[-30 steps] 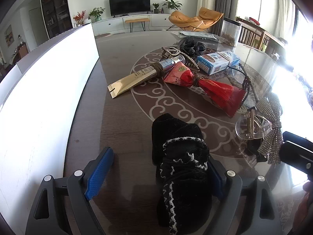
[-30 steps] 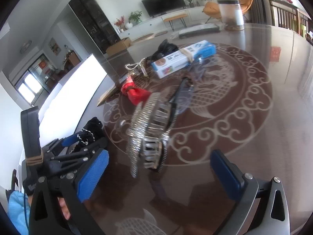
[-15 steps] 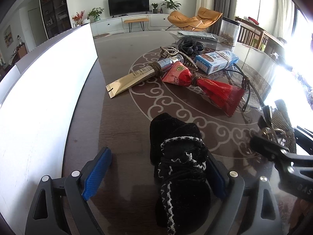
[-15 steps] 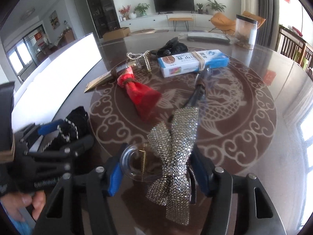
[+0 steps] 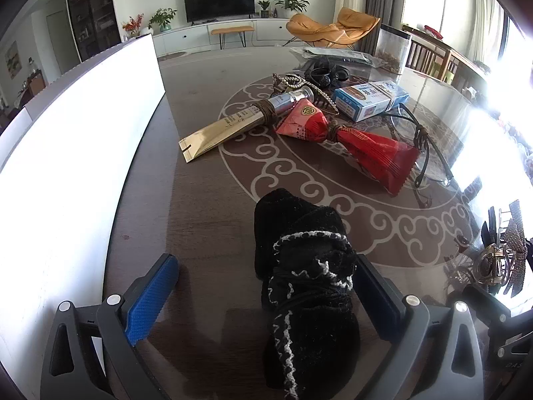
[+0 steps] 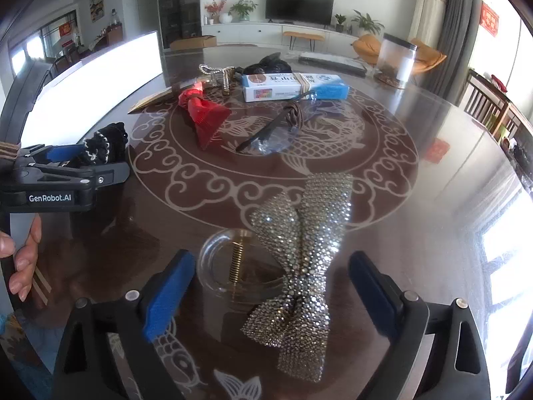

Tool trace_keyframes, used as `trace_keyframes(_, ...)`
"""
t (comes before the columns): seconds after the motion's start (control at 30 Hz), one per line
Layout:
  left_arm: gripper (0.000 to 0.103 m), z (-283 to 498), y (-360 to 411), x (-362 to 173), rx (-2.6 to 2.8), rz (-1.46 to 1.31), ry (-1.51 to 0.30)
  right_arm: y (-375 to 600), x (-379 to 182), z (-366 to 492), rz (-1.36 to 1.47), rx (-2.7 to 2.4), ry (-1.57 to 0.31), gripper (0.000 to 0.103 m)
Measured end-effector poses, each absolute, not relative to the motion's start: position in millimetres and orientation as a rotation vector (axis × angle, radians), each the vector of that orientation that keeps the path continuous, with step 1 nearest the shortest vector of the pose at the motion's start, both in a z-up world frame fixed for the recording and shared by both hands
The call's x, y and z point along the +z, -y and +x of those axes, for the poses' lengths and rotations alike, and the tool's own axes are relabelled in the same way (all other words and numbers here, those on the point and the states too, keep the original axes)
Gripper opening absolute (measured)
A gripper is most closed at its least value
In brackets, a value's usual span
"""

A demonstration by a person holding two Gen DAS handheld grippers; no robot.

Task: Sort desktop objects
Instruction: 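Lift the pouch with the left gripper while the right tool moves toward the rhinestone bow, then close the right gripper on the silver rhinestone bow with clear ring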

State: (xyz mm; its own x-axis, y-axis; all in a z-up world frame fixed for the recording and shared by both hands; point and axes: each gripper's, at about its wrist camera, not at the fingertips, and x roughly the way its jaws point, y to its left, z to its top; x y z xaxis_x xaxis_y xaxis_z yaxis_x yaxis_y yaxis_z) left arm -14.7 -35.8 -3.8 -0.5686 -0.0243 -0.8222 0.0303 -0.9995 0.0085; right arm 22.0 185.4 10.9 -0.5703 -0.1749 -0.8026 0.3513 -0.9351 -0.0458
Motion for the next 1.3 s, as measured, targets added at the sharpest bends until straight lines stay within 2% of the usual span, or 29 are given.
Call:
trace_keyframes(0.17, 0.103, -15.0, 36.1, -4.1, -2.755, 1.444, -0.012, -190.9, 7.7, 15.9, 1.308, -2.522, -0.236, 0.103)
trace_keyframes(1.3, 0.103, -16.1, 36.4, -4.6, -2.756, 1.444, -0.013, -190.9, 7.5, 16.1, 1.308, -2.522, -0.236, 0.103)
